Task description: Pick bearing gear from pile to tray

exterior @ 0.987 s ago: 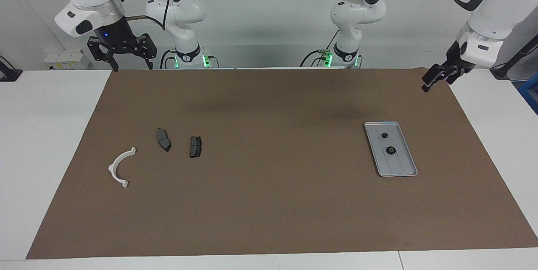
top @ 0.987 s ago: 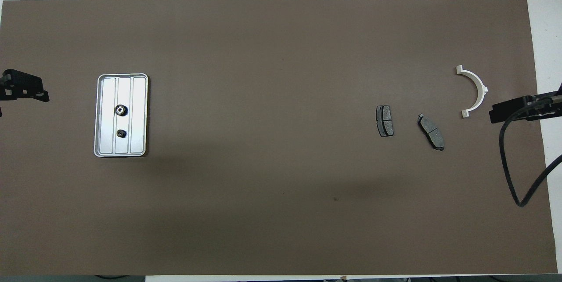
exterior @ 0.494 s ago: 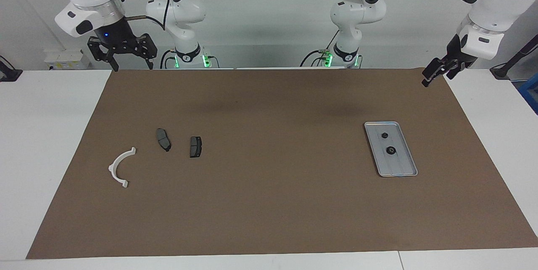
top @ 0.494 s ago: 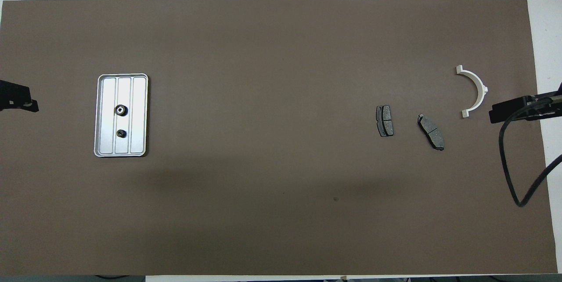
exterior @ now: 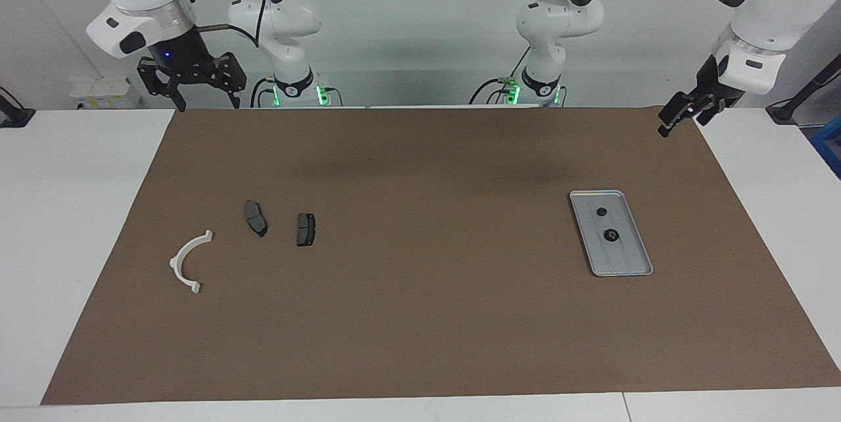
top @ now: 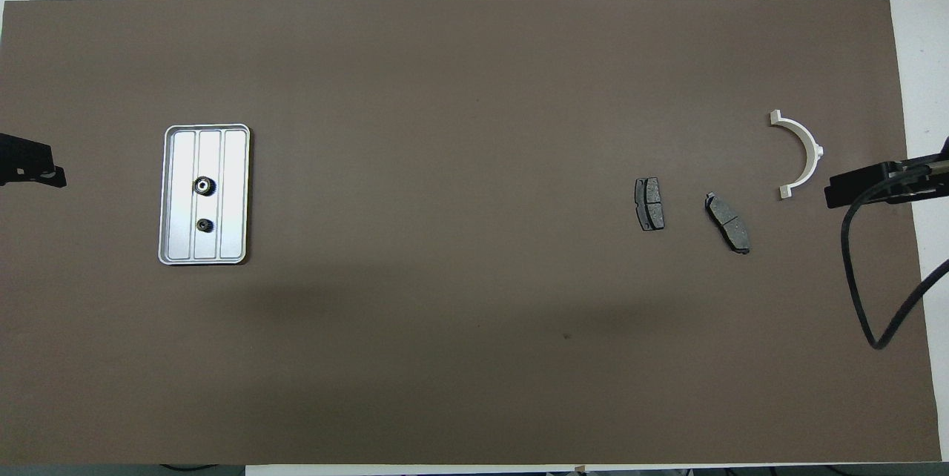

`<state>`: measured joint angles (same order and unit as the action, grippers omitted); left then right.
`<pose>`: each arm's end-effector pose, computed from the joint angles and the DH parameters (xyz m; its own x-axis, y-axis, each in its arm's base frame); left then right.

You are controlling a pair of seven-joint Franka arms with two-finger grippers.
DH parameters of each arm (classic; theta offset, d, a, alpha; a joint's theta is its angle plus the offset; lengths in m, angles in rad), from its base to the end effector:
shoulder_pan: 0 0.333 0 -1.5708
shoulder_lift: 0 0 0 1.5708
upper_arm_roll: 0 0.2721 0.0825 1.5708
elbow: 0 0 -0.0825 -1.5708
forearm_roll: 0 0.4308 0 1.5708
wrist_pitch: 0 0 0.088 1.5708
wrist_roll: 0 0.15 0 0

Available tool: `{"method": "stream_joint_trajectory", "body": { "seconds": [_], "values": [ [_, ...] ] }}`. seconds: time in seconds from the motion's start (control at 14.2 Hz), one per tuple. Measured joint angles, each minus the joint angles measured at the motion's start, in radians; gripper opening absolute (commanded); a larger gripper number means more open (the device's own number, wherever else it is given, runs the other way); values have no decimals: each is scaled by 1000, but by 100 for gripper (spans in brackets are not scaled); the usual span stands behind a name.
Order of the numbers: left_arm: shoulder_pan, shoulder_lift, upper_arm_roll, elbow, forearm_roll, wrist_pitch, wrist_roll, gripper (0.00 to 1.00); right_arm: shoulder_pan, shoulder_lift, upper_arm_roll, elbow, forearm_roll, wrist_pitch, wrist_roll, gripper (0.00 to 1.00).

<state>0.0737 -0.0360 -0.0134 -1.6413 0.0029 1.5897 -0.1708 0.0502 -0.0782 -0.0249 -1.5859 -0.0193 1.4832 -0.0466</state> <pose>0.5906 0.0360 0.5241 0.9733 0.2290 -0.0148 0.2289 -0.9734 -0.0060 0.5699 0.0110 0.5681 0.9972 0.0703 -0.0253 0.0707 -0.9974 0.0161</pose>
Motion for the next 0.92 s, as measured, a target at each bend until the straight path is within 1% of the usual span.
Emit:
{"method": "stream_joint_trajectory", "body": {
  "seconds": [0.28, 0.63, 0.92],
  "values": [
    [-8, 5, -12, -1, 0, 28, 19, 100, 0, 0, 0, 0, 0, 0, 0, 100],
    [-82, 37, 5, -2, 0, 37, 21, 100, 0, 0, 0, 0, 0, 0, 0, 100],
    [-87, 46, 17, -1, 0, 52, 22, 100, 0, 0, 0, 0, 0, 0, 0, 100]
  ]
}}
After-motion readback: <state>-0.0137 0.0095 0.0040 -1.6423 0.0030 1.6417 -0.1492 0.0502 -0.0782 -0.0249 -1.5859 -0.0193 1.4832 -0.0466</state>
